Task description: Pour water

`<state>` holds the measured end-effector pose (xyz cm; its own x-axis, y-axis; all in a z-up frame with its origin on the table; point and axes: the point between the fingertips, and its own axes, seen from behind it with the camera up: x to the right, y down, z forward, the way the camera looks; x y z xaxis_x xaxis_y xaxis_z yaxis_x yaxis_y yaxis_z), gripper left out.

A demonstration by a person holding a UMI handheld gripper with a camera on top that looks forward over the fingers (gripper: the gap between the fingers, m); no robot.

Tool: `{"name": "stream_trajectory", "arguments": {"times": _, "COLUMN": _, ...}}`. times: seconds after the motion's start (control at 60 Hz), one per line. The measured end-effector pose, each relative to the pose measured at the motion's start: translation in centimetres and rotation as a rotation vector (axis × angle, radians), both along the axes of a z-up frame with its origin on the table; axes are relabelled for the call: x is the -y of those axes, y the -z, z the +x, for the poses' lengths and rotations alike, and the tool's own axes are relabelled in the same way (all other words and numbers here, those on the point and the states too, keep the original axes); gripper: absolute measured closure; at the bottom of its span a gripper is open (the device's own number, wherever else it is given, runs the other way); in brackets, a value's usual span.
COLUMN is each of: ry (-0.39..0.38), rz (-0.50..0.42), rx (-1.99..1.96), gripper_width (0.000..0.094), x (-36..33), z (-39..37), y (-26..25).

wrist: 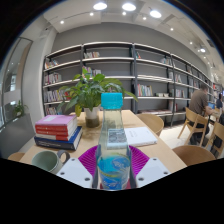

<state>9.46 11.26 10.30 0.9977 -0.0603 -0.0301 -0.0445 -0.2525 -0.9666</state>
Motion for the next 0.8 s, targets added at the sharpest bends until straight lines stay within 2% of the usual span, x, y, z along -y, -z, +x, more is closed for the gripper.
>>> {"name": "stream_trajectory", "arguments": {"times": 0.183, "ry": 0.038, "rz": 0.033, "rx": -0.018, "gripper_width": 0.0393, "x": 0.4, "z": 0.2, "y": 0.1}}
{"name": "stream_trajectory", "arguments": {"times": 0.333, "ry": 0.061, "rz": -0.143, "rx": 0.017, "gripper_width": 0.0142, "x": 2.6, "z": 0.8, "y": 3.8}}
{"name": "stream_trajectory", "arguments": {"times": 0.417, "ry": 0.073, "rz": -0.209, "rx": 0.03, "gripper_width": 0.0137, "x": 5.4, "z": 0.8, "y": 5.0}}
{"name": "stream_trajectory", "arguments": {"times": 0.583, "ry": 0.12, "rz": -0.266, "rx": 0.003, "gripper_width": 0.0145, "x": 12.3, "z": -0.7, "y": 5.4}}
{"name": "stream_trajectory", "arguments": {"times": 0.8, "ry": 0.058, "rz": -0.374, "rx": 0.024, "gripper_width": 0.0146, "x": 22.4, "z": -7.1, "y": 4.0}}
